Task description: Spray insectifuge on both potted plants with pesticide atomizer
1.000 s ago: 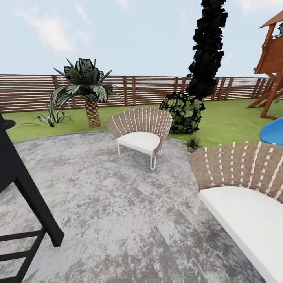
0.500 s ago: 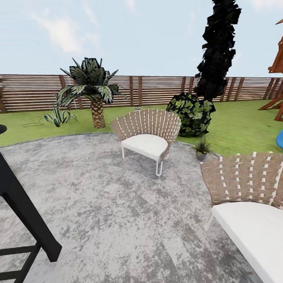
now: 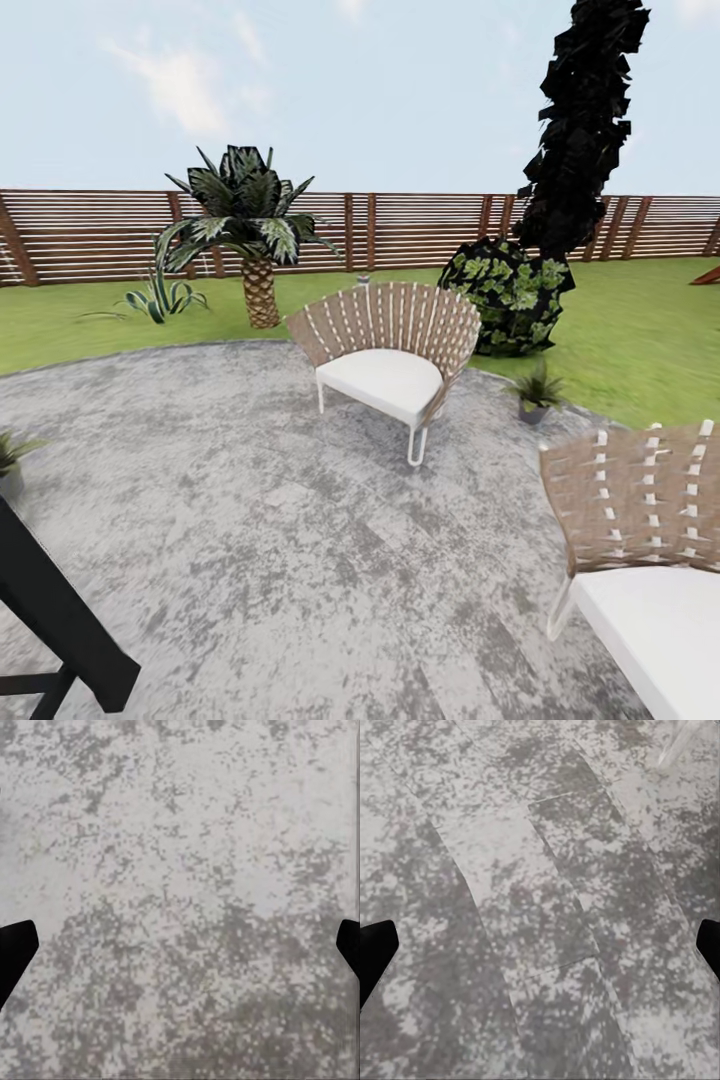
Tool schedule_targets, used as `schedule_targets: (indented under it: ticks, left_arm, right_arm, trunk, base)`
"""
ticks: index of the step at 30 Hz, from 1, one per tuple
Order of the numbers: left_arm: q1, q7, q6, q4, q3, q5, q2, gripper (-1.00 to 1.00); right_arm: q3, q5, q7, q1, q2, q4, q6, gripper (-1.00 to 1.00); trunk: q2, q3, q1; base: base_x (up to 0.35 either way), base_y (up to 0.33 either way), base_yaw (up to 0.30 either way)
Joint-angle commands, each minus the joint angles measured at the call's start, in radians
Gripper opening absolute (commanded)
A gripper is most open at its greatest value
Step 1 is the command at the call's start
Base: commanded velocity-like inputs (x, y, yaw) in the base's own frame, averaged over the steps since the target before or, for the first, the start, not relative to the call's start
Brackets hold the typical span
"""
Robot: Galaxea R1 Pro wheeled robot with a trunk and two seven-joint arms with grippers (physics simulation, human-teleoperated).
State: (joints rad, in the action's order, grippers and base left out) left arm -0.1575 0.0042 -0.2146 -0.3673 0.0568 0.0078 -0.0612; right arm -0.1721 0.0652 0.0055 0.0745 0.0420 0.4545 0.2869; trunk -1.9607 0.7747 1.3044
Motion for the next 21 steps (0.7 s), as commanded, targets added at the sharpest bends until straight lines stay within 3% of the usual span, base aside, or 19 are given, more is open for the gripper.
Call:
schedule_targets:
  ticks: [1, 14, 21]
  left_arm:
    - [-0.001, 0.000, -0.003, 0.001, 0.002, 0.001, 0.000, 1.00]
    - [-0.001, 0.000, -0.003, 0.001, 0.002, 0.000, 0.000, 1.00]
    - [-0.001, 0.000, -0.003, 0.001, 0.001, 0.001, 0.000, 1.00]
  right_arm:
    - [-0.004, 0.007, 0.001, 0.001, -0.001, -0.001, 0.003, 1.00]
    - [-0.004, 0.007, 0.001, 0.001, -0.001, -0.001, 0.003, 1.00]
    - [-0.004, 0.007, 0.001, 0.001, -0.001, -0.001, 0.003, 1.00]
  trunk:
    - [0.000, 0.001, 0.000]
    - [0.000, 0.001, 0.000]
    - [0.000, 0.001, 0.000]
  base:
    - [0.340, -0.087, 0.001]
    - [0.340, -0.074, 0.008]
    - [0.339, -0.070, 0.194]
